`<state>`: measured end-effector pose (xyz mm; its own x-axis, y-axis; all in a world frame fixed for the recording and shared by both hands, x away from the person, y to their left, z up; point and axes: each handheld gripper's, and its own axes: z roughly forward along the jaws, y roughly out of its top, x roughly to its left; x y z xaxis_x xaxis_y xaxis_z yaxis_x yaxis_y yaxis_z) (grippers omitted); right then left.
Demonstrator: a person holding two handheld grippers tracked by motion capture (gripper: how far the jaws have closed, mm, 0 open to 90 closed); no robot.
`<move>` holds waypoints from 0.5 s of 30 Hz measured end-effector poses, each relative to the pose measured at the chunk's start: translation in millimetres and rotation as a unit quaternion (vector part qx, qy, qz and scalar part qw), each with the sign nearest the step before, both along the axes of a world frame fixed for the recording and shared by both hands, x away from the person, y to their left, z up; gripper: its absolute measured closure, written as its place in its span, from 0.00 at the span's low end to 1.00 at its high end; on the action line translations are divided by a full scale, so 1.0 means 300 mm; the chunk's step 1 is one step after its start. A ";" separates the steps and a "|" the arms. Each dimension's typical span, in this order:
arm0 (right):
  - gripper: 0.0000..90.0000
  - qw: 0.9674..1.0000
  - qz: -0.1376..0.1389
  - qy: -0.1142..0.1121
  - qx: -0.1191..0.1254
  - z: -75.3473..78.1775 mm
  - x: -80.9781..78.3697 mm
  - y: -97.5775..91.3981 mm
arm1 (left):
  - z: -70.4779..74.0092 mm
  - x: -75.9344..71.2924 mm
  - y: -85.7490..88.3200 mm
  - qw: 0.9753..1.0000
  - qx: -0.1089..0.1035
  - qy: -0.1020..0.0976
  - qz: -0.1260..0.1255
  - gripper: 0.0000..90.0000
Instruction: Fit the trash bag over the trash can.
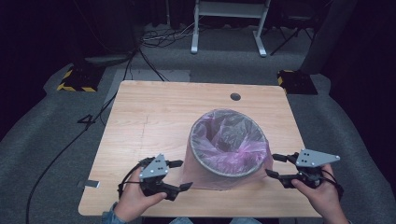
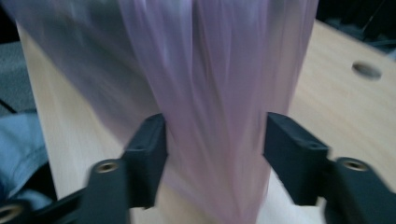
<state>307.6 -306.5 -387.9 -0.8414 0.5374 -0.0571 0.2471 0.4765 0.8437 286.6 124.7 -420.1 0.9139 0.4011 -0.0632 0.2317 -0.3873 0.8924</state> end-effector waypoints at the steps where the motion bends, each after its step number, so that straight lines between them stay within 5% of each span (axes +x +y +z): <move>1: 0.60 1.000 0.003 -0.004 0.003 0.015 0.010 0.015 | -0.001 0.004 -0.023 1.000 0.010 -0.004 0.003 0.23; 7: 0.97 1.000 0.006 0.028 0.007 0.007 0.053 0.047 | -0.024 0.043 -0.076 0.999 0.023 -0.003 0.040 0.33; 9: 1.00 0.999 0.011 0.037 0.002 -0.016 0.058 0.052 | -0.029 0.053 -0.066 0.998 0.026 -0.001 0.049 0.51; 13: 1.00 0.998 0.012 0.057 0.003 -0.070 0.061 0.054 | -0.051 0.073 -0.037 0.998 -0.003 0.025 0.053 0.96; 15: 1.00 0.998 0.009 0.066 0.001 -0.097 0.062 0.050 | -0.069 0.085 -0.029 0.998 0.002 0.036 0.059 1.00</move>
<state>326.3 -291.4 -416.8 -0.8508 0.5225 0.0555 0.3476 0.4803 0.8053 312.1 116.0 -440.9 0.8534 0.5058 -0.1262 0.3400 -0.3566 0.8702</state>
